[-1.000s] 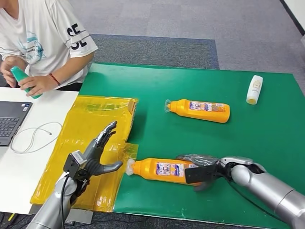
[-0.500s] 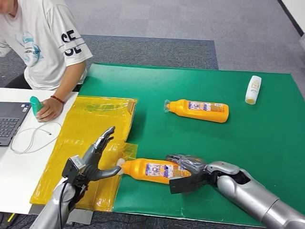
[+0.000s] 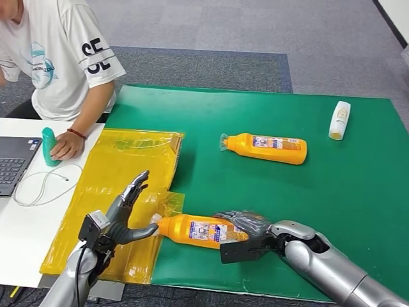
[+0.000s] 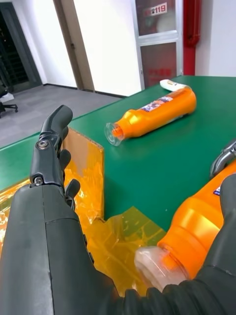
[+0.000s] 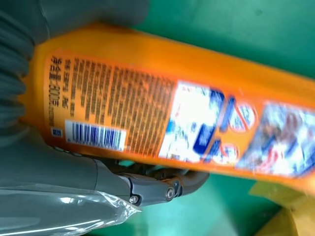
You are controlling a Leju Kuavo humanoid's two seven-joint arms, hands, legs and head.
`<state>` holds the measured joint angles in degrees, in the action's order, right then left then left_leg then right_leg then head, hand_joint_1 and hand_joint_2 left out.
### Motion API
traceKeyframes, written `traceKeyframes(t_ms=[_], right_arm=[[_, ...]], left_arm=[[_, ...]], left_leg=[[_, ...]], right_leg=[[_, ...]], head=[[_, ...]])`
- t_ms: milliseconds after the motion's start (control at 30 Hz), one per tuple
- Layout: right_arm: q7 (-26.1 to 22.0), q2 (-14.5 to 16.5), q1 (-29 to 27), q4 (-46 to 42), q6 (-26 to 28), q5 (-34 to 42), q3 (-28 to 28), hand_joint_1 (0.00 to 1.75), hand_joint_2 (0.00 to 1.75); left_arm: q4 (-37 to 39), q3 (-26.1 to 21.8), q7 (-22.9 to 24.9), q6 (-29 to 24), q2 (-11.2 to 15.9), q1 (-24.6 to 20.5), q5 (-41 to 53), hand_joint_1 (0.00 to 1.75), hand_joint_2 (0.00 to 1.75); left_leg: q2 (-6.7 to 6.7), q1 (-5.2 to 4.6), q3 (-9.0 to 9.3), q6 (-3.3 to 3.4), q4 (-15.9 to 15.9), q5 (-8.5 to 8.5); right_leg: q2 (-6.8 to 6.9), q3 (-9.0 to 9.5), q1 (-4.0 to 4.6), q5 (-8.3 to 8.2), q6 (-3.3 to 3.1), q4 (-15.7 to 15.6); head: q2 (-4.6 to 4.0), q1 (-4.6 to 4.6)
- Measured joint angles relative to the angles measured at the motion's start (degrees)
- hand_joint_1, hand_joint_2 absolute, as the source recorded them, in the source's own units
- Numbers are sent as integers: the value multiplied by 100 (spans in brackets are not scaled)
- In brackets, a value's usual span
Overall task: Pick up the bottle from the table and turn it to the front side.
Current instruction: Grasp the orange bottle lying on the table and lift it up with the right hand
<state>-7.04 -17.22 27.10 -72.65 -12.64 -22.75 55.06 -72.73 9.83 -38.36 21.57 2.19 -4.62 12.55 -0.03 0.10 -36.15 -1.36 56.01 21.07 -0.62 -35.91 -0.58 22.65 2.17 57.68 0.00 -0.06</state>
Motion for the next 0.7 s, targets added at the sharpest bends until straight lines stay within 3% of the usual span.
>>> traceKeyframes(t_ms=[700], right_arm=[[-172, 221, -234, 142, -81, 242, -479, 175, 175]], left_arm=[[-5, -16, 35, 39, 2, 0, 39, 0, 175]], left_leg=[[0, 2, 0, -1, 0, -1]], right_leg=[[1, 0, 2, 1, -2, 0]], head=[[-2, 0]])
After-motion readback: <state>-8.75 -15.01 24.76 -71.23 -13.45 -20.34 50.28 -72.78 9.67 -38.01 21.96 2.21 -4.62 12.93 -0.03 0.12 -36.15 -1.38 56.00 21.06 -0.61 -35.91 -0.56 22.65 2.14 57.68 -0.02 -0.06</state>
